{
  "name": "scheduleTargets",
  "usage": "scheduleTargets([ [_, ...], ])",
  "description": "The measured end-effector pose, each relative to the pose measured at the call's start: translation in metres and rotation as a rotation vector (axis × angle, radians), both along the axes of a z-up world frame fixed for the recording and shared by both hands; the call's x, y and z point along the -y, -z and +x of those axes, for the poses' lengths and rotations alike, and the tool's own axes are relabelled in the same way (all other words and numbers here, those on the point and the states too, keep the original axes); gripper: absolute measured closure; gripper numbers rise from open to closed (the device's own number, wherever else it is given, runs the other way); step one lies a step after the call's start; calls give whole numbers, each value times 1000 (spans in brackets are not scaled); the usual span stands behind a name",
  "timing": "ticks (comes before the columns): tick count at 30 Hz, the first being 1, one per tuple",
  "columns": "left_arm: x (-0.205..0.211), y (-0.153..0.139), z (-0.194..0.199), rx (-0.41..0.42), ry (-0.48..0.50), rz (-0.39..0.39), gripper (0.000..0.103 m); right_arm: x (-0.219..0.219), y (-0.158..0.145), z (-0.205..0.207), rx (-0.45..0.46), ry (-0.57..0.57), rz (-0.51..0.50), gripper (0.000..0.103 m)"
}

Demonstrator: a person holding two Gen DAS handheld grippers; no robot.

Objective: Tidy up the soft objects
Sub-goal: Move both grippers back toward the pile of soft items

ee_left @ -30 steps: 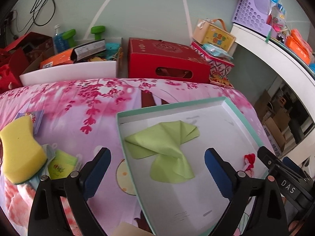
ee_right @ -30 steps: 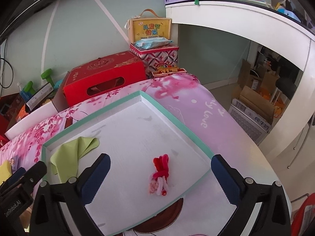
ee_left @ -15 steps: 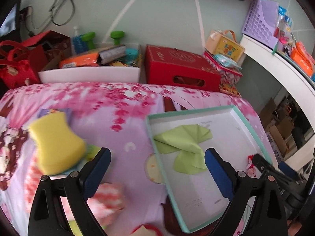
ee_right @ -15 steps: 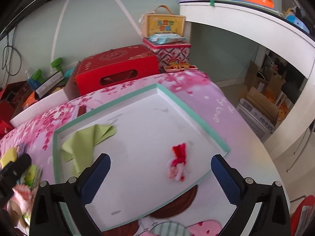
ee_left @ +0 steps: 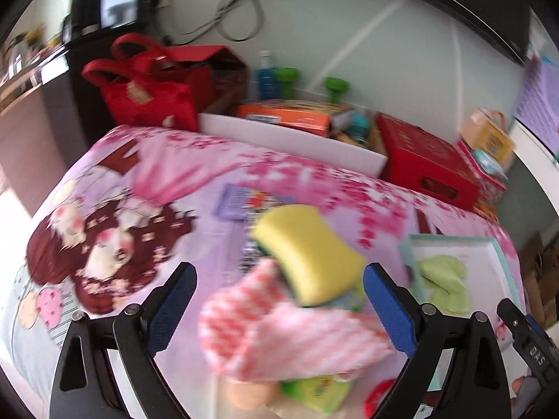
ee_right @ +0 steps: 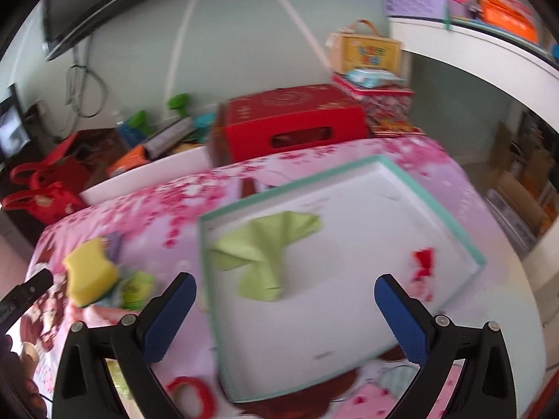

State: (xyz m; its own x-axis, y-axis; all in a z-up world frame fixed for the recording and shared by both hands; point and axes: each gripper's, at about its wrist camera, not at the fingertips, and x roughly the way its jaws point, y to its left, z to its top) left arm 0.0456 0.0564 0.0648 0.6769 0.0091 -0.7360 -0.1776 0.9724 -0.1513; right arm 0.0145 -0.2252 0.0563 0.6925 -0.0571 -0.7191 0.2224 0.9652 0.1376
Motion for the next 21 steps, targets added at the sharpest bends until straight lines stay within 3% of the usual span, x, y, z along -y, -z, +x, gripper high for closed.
scheduleTargets([
  [9,-52,20,-16,-56,-104,-21,7,-70,6,11,-20,-177,41,0],
  [14,-57,38,-16,-104,-85,-58,7,-101,13,13,-46,-243,29,0],
  [21,-46,55,-10,-107,-16,-91,7,-112,23,21,-64,-260,33,0],
])
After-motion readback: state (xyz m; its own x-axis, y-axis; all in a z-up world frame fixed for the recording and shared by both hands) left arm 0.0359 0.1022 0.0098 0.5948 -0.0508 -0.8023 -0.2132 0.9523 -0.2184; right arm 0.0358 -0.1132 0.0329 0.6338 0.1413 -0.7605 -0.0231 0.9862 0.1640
